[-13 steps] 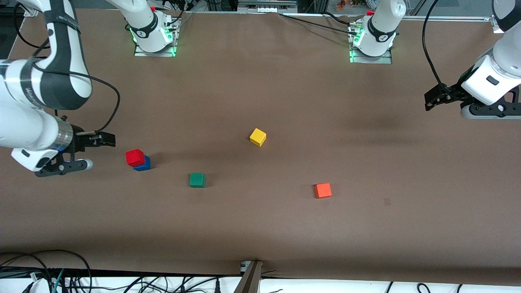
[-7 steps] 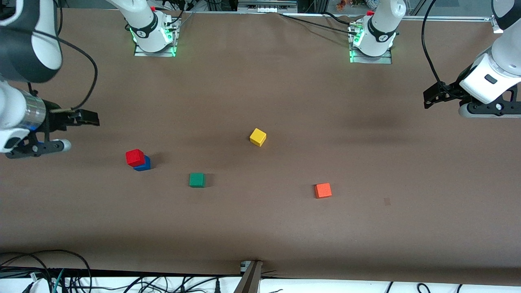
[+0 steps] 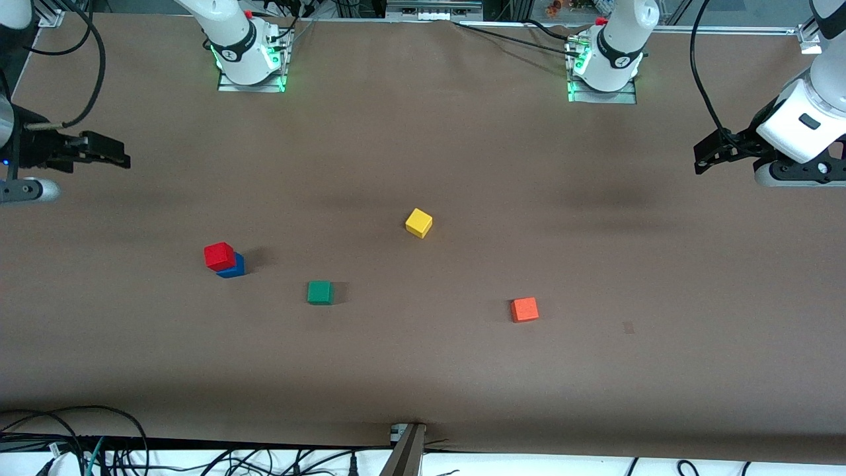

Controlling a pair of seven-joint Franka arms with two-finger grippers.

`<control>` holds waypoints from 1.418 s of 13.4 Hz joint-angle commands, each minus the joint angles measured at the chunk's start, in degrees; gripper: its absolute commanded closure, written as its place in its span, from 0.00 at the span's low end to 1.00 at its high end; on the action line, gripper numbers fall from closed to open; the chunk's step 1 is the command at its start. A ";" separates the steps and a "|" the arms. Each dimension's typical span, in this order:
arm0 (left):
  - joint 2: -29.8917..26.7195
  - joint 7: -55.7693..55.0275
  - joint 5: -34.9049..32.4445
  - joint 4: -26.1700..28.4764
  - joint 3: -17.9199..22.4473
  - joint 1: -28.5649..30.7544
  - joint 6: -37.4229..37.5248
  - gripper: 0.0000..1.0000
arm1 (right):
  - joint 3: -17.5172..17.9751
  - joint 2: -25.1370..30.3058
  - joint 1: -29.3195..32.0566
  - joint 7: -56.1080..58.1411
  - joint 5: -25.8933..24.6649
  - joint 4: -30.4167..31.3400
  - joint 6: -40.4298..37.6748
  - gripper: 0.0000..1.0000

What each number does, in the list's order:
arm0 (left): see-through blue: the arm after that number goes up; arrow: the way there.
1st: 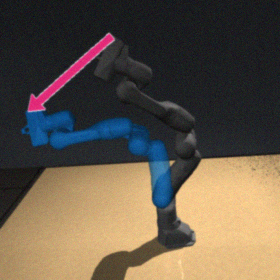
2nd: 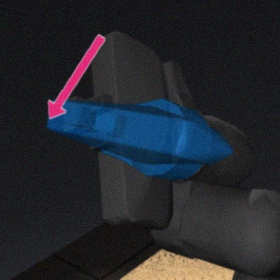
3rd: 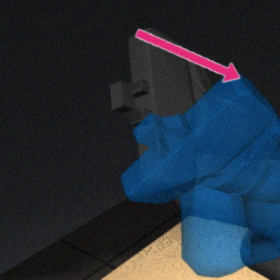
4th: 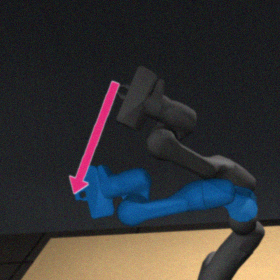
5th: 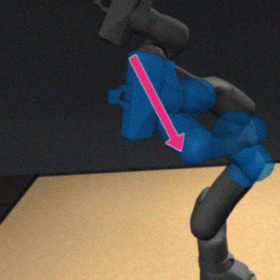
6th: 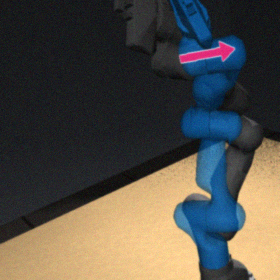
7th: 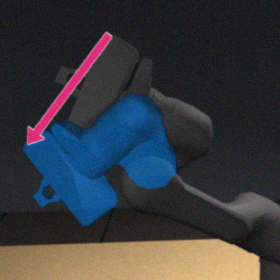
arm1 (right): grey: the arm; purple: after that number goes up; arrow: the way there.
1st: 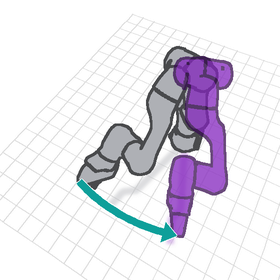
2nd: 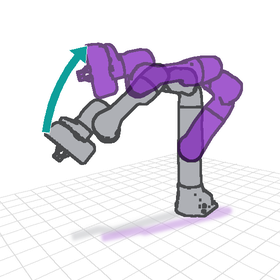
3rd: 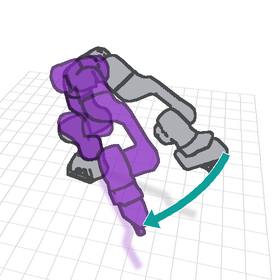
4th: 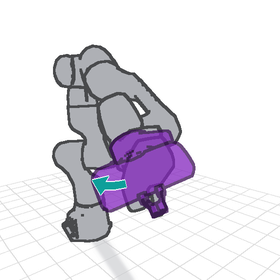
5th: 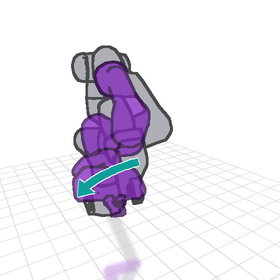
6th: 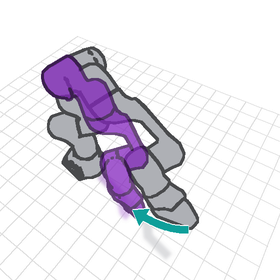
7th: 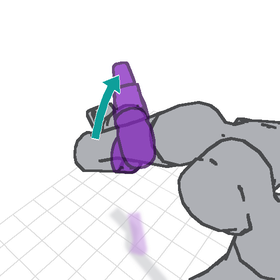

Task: Pass red block to right arm, stack on blue

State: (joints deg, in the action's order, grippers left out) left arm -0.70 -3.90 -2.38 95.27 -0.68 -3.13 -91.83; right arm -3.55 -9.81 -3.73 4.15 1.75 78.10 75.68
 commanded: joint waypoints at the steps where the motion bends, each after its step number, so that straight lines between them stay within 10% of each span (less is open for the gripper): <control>1: 0.35 0.30 -0.61 -1.75 -0.20 0.23 1.13 0.00 | 1.79 4.96 3.11 -0.72 -0.51 3.55 -0.80 0.00; 19: -0.10 0.56 -0.52 -1.58 -0.37 0.23 0.34 0.00 | 1.88 4.53 2.85 -0.54 -3.42 0.47 -2.29 0.00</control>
State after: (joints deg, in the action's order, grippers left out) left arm -0.90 -3.92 -2.38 94.45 -0.77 -3.15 -91.99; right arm -2.42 -4.66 -1.50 4.15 -0.86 80.07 73.95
